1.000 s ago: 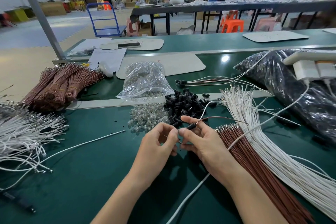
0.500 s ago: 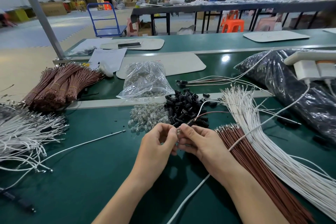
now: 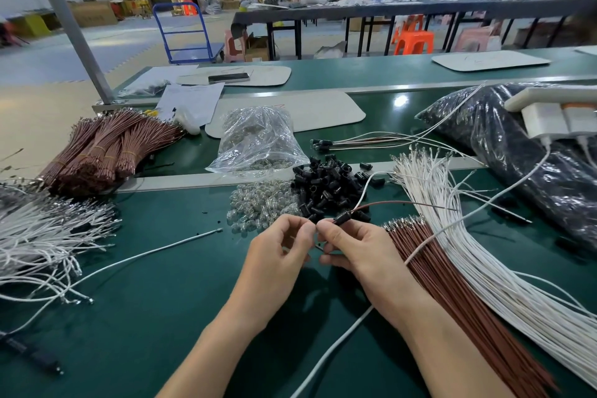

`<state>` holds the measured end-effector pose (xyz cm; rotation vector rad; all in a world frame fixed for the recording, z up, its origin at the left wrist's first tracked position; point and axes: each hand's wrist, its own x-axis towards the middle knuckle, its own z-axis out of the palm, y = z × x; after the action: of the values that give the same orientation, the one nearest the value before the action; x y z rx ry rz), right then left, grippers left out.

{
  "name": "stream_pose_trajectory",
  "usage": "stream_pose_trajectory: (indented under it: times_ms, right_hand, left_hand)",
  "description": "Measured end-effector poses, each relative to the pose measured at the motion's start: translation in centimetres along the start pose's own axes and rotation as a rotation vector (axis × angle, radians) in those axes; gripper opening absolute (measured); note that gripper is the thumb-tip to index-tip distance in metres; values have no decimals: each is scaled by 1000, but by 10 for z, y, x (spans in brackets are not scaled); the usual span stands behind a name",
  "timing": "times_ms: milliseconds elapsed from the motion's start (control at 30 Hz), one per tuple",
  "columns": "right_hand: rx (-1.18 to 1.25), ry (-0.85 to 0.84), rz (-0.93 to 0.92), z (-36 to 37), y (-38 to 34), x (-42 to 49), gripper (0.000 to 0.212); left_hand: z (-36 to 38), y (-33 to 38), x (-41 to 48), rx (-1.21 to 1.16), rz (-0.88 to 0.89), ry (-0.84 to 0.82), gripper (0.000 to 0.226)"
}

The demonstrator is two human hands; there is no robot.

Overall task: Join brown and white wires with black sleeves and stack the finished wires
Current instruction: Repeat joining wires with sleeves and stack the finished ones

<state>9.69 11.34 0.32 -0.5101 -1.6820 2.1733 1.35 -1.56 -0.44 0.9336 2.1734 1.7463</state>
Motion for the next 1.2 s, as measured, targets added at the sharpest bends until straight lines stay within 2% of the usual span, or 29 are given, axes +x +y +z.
stream_pose_trajectory:
  times_ms: [67, 167, 267, 400, 633, 700, 733, 833, 900, 933, 1000, 1200]
  right_hand:
    - [59, 65, 7, 0, -3, 0, 14]
    - [166, 142, 14, -3, -9, 1, 16]
    - [227, 158, 30, -6, -12, 1, 11]
    - [226, 175, 50, -3, -12, 0, 13]
    - [270, 165, 71, -5, -13, 0, 11]
    - [278, 165, 81, -6, -13, 1, 15]
    - [282, 162, 88, -6, -13, 2, 15]
    - [300, 126, 113, -2, -11, 3, 15]
    - [293, 96, 121, 0, -9, 3, 14]
    - [283, 84, 121, 1, -8, 3, 13]
    - [266, 67, 115, 2, -7, 3, 13]
    - [265, 15, 104, 1, -5, 2, 20]
  left_hand:
    - [-10, -4, 3, 161, 49, 58, 13]
    - [-25, -9, 8, 542, 120, 142, 11]
    - [-27, -13, 8, 757, 125, 79, 26]
    - [-23, -16, 8, 874, 150, 37, 33]
    - [-24, -21, 9, 871, 148, 54, 29]
    - [-24, -19, 9, 772, 167, 75, 27]
    - [-23, -16, 10, 644, 165, 110, 23]
    - [-18, -3, 12, -8, 29, 172, 14]
    - [-11, 6, 11, -443, -86, 114, 17]
    - [-7, 8, 10, -574, -117, 89, 20]
    - [0, 10, 8, -658, -132, 64, 21]
    - [6, 13, 3, -618, -112, 77, 17]
